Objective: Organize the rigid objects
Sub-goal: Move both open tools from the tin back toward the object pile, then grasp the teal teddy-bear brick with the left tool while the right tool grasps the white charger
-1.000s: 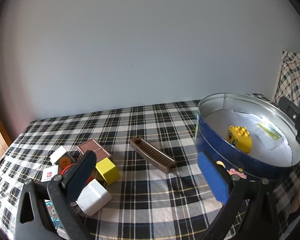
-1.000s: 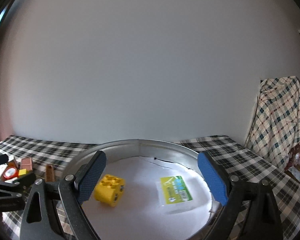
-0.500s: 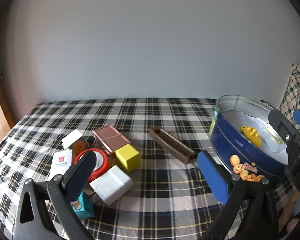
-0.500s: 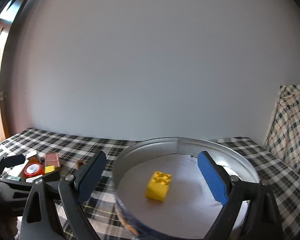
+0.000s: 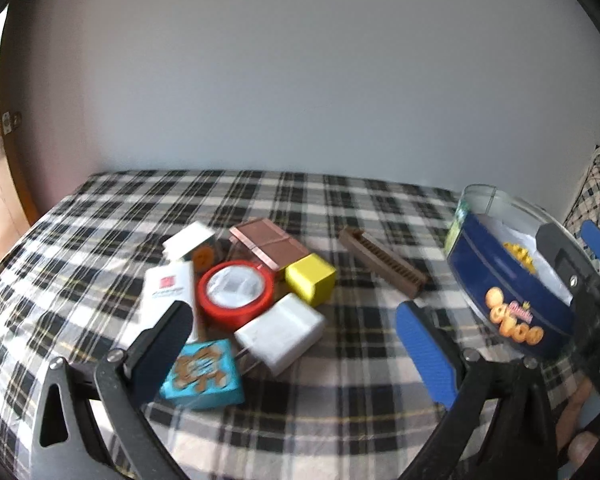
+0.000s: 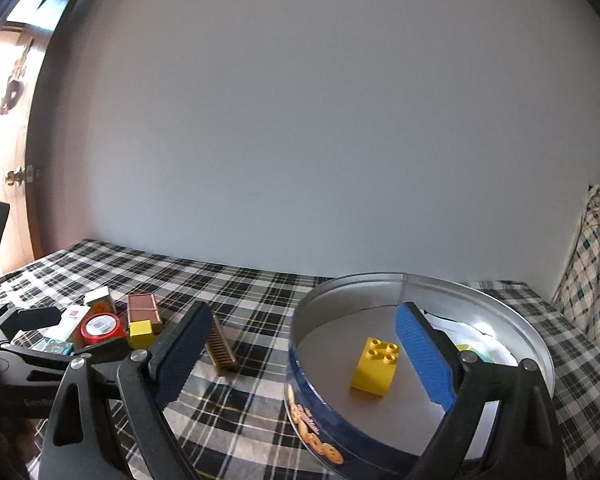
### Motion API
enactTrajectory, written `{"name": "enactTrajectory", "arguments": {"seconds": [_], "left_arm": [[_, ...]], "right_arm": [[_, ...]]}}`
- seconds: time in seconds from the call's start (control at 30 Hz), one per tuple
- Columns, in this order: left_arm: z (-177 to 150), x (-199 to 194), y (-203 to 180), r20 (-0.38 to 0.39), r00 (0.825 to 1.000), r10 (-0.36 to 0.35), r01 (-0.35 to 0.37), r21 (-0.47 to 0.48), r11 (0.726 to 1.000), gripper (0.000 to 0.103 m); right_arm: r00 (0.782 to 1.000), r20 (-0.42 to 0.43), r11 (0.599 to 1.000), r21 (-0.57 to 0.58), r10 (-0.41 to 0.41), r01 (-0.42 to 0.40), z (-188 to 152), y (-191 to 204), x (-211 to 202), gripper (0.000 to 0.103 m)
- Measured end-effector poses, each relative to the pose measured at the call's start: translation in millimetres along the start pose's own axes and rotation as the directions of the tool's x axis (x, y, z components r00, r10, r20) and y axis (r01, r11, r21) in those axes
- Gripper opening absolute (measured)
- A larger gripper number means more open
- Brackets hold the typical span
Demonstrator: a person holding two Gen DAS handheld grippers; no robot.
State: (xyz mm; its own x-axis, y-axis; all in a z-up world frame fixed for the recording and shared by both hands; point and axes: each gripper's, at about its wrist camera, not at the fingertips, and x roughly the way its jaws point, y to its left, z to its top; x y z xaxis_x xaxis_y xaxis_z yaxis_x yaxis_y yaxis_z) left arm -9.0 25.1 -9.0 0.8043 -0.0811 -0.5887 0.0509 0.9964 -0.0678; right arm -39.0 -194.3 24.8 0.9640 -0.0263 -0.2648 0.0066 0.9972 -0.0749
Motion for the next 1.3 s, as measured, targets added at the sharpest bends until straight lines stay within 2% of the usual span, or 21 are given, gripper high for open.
{"name": "enactTrajectory", "arguments": {"seconds": [0.17,0.3,0.53,0.57,0.63,0.7,0.83,0.87,0.93,1.0,1.13,1.23,1.3], "left_arm": [[-10.4,-4.0,22.3,-0.058,0.998,0.019,-0.022,-0.037,0.999,0.102],[-16.0,2.0,39.4,-0.121,0.993,-0.004,-0.008,-0.099,0.995,0.102],[-23.1,23.4,60.0,-0.233,0.972,-0.014,-0.033,-0.195,0.98,0.099],[-22.5,22.2,60.8,-0.225,0.974,-0.013,-0.031,-0.19,0.981,0.098],[-22.2,23.3,63.4,-0.237,0.971,0.007,-0.05,-0.176,0.983,0.094],[-21.2,21.7,68.7,-0.229,0.973,0.004,-0.044,-0.171,0.984,0.082],[-19.1,22.2,74.2,-0.235,0.972,0.003,-0.032,-0.119,0.992,0.068],[-19.0,22.2,74.8,-0.241,0.971,0.013,-0.036,-0.092,0.995,0.061],[-18.9,22.1,77.5,-0.243,0.97,0.012,-0.031,-0.072,0.997,0.057],[-19.5,20.2,82.6,-0.242,0.97,0.007,-0.021,-0.052,0.998,0.042],[-22.5,14.3,99.8,-0.241,0.971,-0.008,-0.004,-0.049,0.999,0.042],[-25.0,9.7,111.3,-0.237,0.971,-0.008,-0.007,-0.062,0.998,0.042],[-26.7,7.1,116.8,-0.235,0.972,-0.018,0.001,-0.072,0.997,0.042]], "right_arm": [[1.0,-0.013,0.999,-0.023,0.025,-0.025,0.2,8.7,2.9,0.094],[0.999,-0.032,0.998,-0.044,0.04,-0.042,0.8,14.5,3.1,0.094],[0.992,-0.058,0.99,-0.086,0.109,-0.114,-1.5,30.4,3.2,0.094],[0.991,-0.059,0.988,-0.092,0.117,-0.123,-1.8,32.2,2.7,0.094],[0.99,-0.064,0.986,-0.105,0.124,-0.13,-2.0,35.6,1.9,0.094],[0.988,-0.074,0.983,-0.115,0.135,-0.143,-2.5,39.2,2.9,0.094],[0.985,-0.086,0.979,-0.122,0.151,-0.161,-2.9,42.1,3.6,0.094],[0.984,-0.092,0.979,-0.121,0.154,-0.165,-3.0,43.1,4.4,0.094],[0.981,-0.105,0.977,-0.117,0.164,-0.176,-3.1,45.2,6.0,0.094],[0.974,-0.125,0.974,-0.105,0.188,-0.201,-3.4,49.0,8.5,0.094],[0.95,-0.189,0.956,-0.112,0.248,-0.272,-5.1,67.0,15.6,0.094],[0.919,-0.262,0.935,-0.117,0.295,-0.334,-6.6,90.3,27.4,0.094],[0.884,-0.331,0.916,-0.111,0.332,-0.386,-8.6,109.6,39.6,0.094]]}}
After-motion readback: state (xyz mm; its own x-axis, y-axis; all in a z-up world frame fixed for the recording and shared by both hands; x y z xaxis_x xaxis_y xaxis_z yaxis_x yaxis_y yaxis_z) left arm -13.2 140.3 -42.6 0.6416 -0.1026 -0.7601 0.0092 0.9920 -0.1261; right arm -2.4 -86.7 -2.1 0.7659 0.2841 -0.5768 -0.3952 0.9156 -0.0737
